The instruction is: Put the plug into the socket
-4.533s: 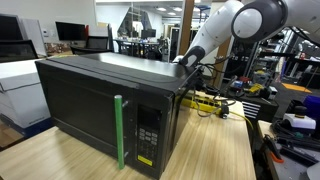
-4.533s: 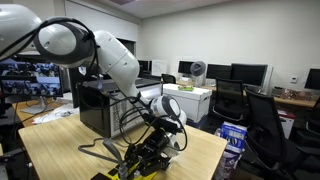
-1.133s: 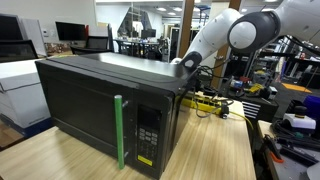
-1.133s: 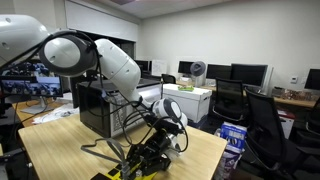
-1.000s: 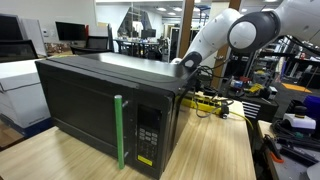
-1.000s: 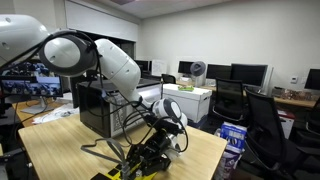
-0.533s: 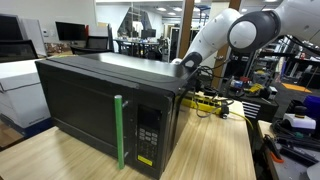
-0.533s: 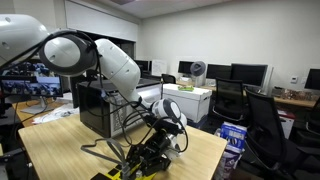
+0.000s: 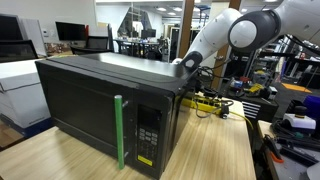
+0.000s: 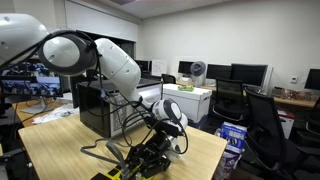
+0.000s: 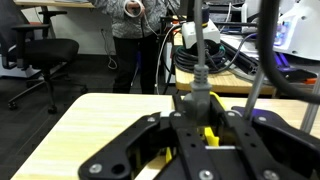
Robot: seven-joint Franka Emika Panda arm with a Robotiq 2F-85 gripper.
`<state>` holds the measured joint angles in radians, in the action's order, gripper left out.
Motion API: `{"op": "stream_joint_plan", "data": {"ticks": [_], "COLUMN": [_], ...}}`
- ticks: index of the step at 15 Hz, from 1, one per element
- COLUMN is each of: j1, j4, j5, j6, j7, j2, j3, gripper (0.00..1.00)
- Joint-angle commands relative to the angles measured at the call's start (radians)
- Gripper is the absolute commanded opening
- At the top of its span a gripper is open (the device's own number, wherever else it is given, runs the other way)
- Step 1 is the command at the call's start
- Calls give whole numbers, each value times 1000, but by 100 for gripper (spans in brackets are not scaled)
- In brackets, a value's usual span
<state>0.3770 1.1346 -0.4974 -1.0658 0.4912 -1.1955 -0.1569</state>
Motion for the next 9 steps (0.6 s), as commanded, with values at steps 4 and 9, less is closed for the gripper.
{"op": "stream_joint_plan", "data": {"ticks": [4,9], "j1": [30,46], "j4": [50,31], "j5": [48,86], "j6": [-56,-96], "j7": [-15,-22], "j2": [26,28], "j3": [15,23], "gripper": [8,8]}}
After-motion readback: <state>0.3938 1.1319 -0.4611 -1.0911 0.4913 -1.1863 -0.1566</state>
